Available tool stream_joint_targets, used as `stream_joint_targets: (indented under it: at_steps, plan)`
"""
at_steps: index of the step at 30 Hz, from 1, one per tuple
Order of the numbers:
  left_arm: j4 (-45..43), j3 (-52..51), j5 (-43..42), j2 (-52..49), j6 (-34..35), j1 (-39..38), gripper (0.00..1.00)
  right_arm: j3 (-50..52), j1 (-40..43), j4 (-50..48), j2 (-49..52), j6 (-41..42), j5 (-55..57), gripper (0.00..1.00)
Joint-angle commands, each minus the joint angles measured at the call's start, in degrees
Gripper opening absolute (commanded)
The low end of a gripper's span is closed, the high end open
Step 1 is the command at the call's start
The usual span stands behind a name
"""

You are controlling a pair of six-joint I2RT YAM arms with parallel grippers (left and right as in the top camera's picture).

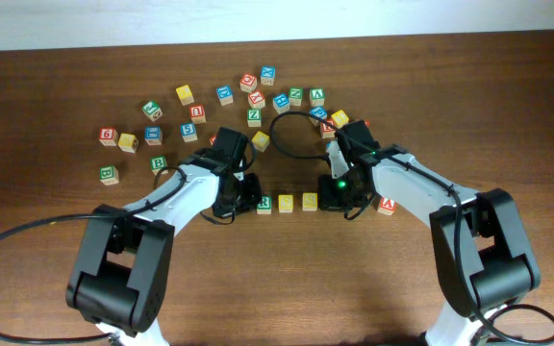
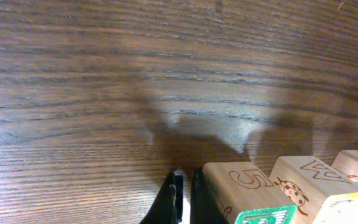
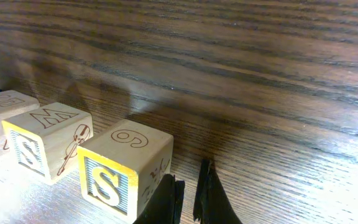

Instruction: Spell out RSS

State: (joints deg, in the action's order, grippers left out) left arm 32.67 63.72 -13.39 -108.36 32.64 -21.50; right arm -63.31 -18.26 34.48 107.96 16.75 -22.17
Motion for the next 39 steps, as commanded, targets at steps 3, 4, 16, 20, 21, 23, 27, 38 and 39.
stream_joint_targets:
  at_steps: [3, 4, 16, 20, 21, 23, 27, 38, 39]
  plan:
    - [-0.5, -0.7, -2.4, -1.4, 2.3, -0.7, 0.00, 0.3, -0.5, -0.5, 1.3, 0.3, -0.4, 0.04]
    - [-0.5, -0.7, -2.4, -1.4, 2.8, -1.1, 0.00, 0.3, -0.5, -0.7, 1.3, -0.1, -0.3, 0.04]
    - [-3.4, -0.7, -1.9, -1.4, 3.7, -3.1, 0.00, 0.3, -4.2, -0.1, 1.3, -2.3, 1.5, 0.04]
    - [-3.5, -0.7, -1.9, -1.4, 3.7, -3.2, 0.00, 0.3, -4.2, 1.0, 1.3, -2.3, 2.5, 0.04]
    - [-3.5, -0.7, -1.9, -1.4, 3.7, -3.8, 0.00, 0.3, -4.2, 1.0, 1.3, -2.3, 2.5, 0.04]
    - [-3.5, -0.7, -1.9, -1.4, 3.8, -4.7, 0.00, 0.3, -4.2, 0.4, 1.3, -2.3, 3.8, 0.04]
    - [-3.4, -0.7, -2.8, -1.4, 3.8, -4.7, 0.00, 0.3, -4.2, -1.4, 1.3, 0.4, 5.5, 0.04]
    - [-4.2, -0.7, -0.1, -1.4, 3.7, -6.2, 0.00, 0.3, -4.2, 1.2, 1.3, 3.4, 6.2, 0.04]
    - [-5.0, -0.7, -0.1, -1.4, 3.8, -6.2, 0.00, 0.3, -4.2, 1.3, 1.3, 4.2, 6.2, 0.04]
